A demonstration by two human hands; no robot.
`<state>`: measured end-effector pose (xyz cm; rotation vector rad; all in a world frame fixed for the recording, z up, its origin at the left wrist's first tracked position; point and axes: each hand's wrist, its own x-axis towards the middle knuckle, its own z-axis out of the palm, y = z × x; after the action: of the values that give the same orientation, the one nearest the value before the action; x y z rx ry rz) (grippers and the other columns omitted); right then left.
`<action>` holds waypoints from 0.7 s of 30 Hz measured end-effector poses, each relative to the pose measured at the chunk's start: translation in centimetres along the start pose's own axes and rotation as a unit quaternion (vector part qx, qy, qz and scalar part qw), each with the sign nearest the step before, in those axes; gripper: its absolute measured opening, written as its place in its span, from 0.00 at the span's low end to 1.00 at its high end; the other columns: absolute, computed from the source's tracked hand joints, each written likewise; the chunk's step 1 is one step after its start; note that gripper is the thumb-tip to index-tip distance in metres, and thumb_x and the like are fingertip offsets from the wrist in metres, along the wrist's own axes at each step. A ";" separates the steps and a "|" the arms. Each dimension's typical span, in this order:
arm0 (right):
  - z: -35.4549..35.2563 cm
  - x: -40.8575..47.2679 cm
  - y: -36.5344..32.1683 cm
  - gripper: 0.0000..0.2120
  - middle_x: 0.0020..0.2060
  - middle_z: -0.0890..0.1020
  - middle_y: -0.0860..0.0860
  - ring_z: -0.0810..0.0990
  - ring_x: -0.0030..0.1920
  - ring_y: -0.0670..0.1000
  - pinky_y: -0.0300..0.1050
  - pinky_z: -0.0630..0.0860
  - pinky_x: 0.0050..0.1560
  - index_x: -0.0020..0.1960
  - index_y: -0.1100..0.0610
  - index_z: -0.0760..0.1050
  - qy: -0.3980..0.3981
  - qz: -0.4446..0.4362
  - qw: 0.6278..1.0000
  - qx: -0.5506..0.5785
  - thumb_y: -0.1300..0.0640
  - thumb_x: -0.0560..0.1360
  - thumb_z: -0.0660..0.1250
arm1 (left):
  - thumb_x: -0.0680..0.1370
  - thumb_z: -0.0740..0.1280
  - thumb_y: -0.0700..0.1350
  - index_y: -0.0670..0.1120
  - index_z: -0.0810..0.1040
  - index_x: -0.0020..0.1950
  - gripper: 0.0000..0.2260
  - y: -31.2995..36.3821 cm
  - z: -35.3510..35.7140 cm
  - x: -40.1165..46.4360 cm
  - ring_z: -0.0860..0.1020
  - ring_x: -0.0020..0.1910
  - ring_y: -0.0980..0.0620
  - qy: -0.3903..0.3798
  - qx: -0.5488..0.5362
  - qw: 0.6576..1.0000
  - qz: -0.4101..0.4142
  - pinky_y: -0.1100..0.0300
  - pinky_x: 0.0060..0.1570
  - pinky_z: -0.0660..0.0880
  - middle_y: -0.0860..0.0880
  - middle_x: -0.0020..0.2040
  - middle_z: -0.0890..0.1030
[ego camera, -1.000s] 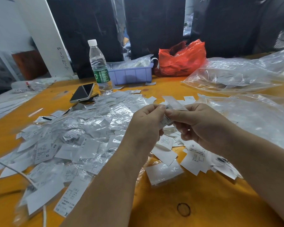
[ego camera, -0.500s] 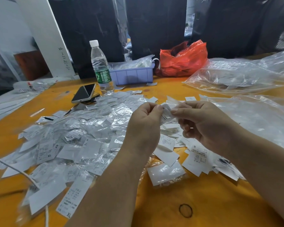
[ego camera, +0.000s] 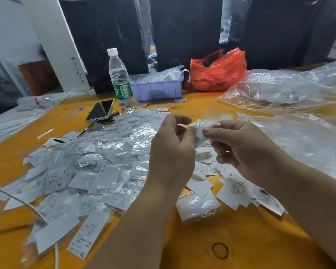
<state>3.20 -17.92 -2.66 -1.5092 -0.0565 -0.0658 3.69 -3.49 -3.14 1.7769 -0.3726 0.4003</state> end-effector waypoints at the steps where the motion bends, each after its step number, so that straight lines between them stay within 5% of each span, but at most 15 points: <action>1: 0.0 0.0 0.0 0.06 0.26 0.73 0.49 0.68 0.26 0.46 0.38 0.69 0.26 0.34 0.55 0.82 0.000 -0.003 1.000 -0.002 0.58 0.69 0.74 | 0.80 0.65 0.44 0.53 0.75 0.52 0.04 0.0 0.0 0.0 0.79 0.37 0.54 0.007 0.000 1.000 0.002 0.55 0.40 0.79 0.50 0.39 0.81; 7: 0.2 0.0 0.2 0.07 0.27 0.72 0.50 0.68 0.27 0.46 0.38 0.68 0.26 0.33 0.55 0.82 -0.005 0.020 1.000 0.020 0.57 0.70 0.74 | 0.79 0.68 0.44 0.50 0.77 0.49 0.01 0.1 0.1 -0.1 0.79 0.39 0.61 0.007 -0.029 1.000 -0.003 0.66 0.37 0.76 0.53 0.41 0.81; 14: -0.2 0.2 0.1 0.07 0.26 0.70 0.49 0.66 0.27 0.46 0.38 0.67 0.26 0.36 0.56 0.82 0.027 0.003 0.999 0.031 0.58 0.72 0.72 | 0.78 0.67 0.45 0.47 0.80 0.46 0.03 0.3 -0.8 0.4 0.76 0.32 0.58 -0.098 -0.083 0.983 -0.132 0.67 0.29 0.71 0.53 0.34 0.82; 21: -0.1 0.1 0.1 0.10 0.26 0.73 0.49 0.68 0.26 0.46 0.39 0.69 0.25 0.41 0.62 0.78 0.025 -0.025 0.999 0.024 0.54 0.72 0.71 | 0.80 0.64 0.39 0.43 0.79 0.48 0.05 0.1 -0.4 0.7 0.73 0.29 0.56 -0.088 -0.186 0.959 -0.196 0.65 0.27 0.68 0.51 0.31 0.80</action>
<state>3.31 -17.98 -2.73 -1.4566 -0.0543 -0.1414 4.23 -3.14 -2.63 1.4715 -0.1937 -0.1079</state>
